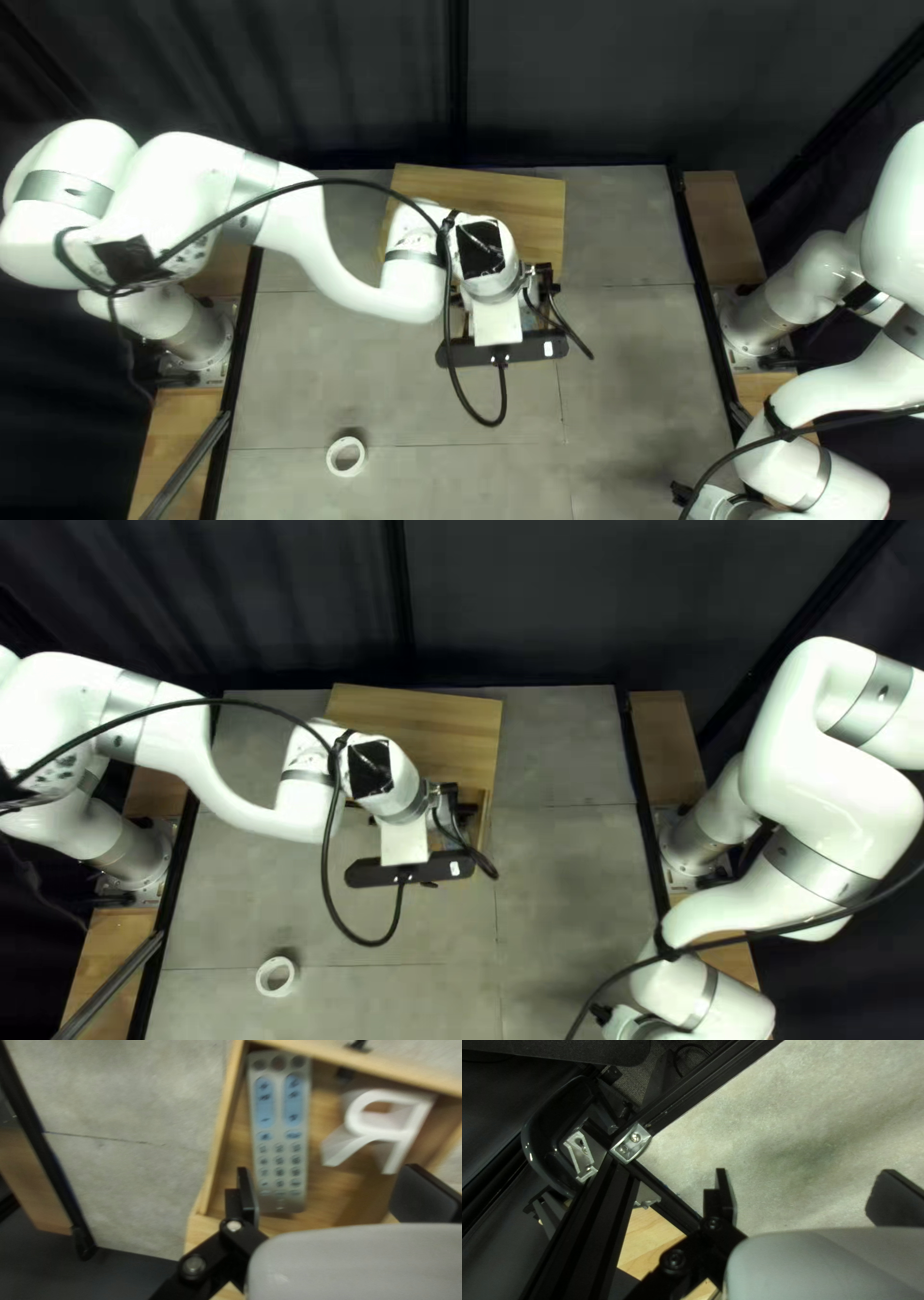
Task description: Open drawers and place objects into drawer and close
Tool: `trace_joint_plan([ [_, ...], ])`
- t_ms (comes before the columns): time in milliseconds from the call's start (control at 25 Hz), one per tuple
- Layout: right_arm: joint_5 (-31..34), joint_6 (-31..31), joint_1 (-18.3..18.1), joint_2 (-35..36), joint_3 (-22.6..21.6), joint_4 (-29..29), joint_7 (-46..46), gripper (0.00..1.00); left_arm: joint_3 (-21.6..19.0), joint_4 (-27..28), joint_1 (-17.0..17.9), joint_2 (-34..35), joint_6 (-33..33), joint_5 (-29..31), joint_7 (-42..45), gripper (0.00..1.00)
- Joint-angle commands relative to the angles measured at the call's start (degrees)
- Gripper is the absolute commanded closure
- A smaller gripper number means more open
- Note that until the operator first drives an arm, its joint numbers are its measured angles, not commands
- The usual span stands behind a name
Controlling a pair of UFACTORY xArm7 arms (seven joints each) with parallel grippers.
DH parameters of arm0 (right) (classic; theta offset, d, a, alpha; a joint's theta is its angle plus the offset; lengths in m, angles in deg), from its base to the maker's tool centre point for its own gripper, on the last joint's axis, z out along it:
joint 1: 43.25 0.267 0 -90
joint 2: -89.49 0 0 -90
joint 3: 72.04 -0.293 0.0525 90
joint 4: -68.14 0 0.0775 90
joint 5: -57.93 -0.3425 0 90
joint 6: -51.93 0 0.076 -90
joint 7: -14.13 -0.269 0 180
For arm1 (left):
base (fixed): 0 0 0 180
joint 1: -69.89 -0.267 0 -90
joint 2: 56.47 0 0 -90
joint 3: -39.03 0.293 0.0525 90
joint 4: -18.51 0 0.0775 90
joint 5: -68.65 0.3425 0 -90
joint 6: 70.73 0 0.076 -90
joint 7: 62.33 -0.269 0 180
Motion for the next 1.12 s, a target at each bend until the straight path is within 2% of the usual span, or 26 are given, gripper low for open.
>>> trace_joint_plan([
  [40,0.0,0.0,0.0,0.0,0.0,0.0,0.0,0.00,-1.9,-1.8,2.6,3.3,-4.5,0.0,4.1,0.00],
  [200,0.0,0.0,0.0,0.0,0.0,0.0,0.0,0.00,-3.7,-6.2,4.5,8.1,-6.5,-1.5,6.3,0.00],
  [680,0.0,0.0,0.0,0.0,0.0,0.0,0.0,0.00,-3.7,-6.2,4.5,8.1,-6.5,-1.5,6.3,0.00],
  [720,0.0,0.0,0.0,0.0,0.0,0.0,0.0,0.00,-4.0,-6.5,4.7,8.0,-6.5,-2.8,7.2,0.00],
  [960,0.0,0.0,0.0,0.0,0.0,0.0,0.0,0.00,-7.7,-9.6,8.5,11.0,-8.5,-4.8,13.1,0.00],
  [1120,0.0,0.0,0.0,0.0,0.0,0.0,0.0,0.00,-9.1,-11.1,9.8,12.5,-8.7,-6.6,16.1,0.00],
])
